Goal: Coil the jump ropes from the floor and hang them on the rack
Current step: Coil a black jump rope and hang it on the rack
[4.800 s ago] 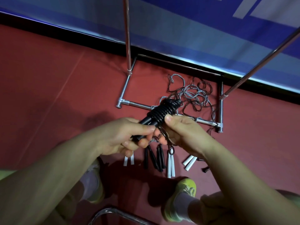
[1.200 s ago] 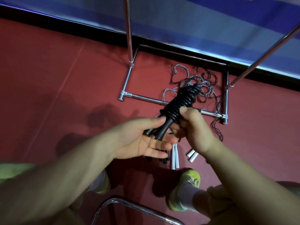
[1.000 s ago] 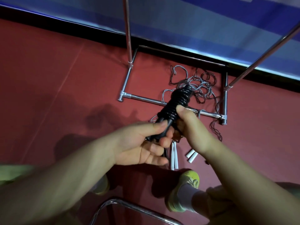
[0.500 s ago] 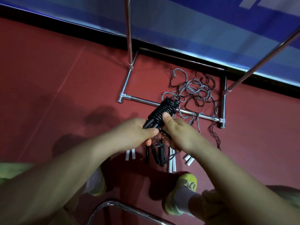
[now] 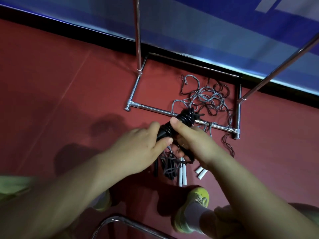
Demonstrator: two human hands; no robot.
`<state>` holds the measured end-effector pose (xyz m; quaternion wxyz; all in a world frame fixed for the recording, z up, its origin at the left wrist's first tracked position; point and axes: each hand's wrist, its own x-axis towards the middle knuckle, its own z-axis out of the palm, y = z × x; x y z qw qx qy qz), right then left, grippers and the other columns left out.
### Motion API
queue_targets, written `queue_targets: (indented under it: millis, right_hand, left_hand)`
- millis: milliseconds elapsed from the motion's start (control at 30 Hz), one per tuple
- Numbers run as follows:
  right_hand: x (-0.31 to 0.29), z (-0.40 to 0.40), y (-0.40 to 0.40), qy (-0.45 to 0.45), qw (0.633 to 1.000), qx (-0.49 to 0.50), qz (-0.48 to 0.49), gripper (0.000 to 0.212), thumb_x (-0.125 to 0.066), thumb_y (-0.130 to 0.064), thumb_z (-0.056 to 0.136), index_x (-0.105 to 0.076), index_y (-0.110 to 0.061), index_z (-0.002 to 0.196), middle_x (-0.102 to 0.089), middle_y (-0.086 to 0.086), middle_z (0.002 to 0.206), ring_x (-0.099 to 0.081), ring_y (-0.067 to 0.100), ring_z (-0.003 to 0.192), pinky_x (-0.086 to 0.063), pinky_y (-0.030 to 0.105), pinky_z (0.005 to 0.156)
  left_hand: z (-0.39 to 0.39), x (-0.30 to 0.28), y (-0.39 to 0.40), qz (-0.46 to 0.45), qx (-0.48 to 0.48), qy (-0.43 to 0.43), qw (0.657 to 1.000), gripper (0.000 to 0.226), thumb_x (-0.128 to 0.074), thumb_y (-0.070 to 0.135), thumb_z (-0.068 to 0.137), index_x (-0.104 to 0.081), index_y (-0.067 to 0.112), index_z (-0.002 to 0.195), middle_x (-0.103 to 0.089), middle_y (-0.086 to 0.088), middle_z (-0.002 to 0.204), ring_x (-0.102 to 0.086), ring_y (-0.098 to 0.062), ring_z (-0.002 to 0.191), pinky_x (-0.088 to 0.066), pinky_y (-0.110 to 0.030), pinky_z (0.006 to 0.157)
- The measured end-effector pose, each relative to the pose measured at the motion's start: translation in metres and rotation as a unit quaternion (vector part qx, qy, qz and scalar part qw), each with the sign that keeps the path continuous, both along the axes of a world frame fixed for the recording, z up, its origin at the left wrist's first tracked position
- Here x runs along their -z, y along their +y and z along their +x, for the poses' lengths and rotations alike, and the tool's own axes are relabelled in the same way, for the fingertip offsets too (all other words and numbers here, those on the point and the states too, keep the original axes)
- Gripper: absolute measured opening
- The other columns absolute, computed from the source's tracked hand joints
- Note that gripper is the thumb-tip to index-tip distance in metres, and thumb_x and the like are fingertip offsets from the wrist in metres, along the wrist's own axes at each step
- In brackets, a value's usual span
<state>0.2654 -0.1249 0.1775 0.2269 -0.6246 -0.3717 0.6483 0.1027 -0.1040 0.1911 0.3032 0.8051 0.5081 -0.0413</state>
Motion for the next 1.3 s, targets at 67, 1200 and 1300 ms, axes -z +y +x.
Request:
queue_targets:
  millis: [67,1200,1300]
  right_hand:
    - [0.001,0.000,0.001,0.002,0.999,0.021,0.029,0.048,-0.052,-0.063,0.083,-0.064,-0.017,0.074,-0.057,0.004,0.060,-0.047,0.018,0.050,-0.033,0.022,0.043]
    - [-0.006,0.006,0.002,-0.062,0.992,-0.113,-0.009,0.059,-0.025,-0.054,0.099,-0.054,-0.011,0.070,-0.047,0.004,0.055,-0.046,0.012,0.042,-0.040,0.018,0.046]
    - [-0.001,0.006,0.003,-0.167,0.974,-0.149,0.032,0.067,-0.023,-0.063,0.095,-0.045,-0.011,0.057,-0.046,0.002,0.049,-0.041,0.012,0.042,-0.036,0.026,0.056]
  left_hand:
    - [0.000,-0.002,0.001,-0.073,-0.049,-0.051,0.995,0.036,-0.029,0.055,0.094,-0.041,0.021,0.097,-0.052,0.006,0.078,-0.053,-0.017,0.079,-0.041,-0.035,0.070]
    - [-0.005,0.016,0.015,-0.210,-0.141,-0.142,0.957,0.026,-0.060,0.042,0.087,-0.058,0.020,0.072,-0.063,0.006,0.061,-0.057,-0.009,0.046,-0.044,-0.028,0.060]
    - [-0.007,0.014,0.019,-0.147,-0.137,-0.111,0.973,0.024,-0.064,0.042,0.084,-0.058,0.023,0.071,-0.063,0.008,0.060,-0.058,-0.006,0.047,-0.045,-0.026,0.058]
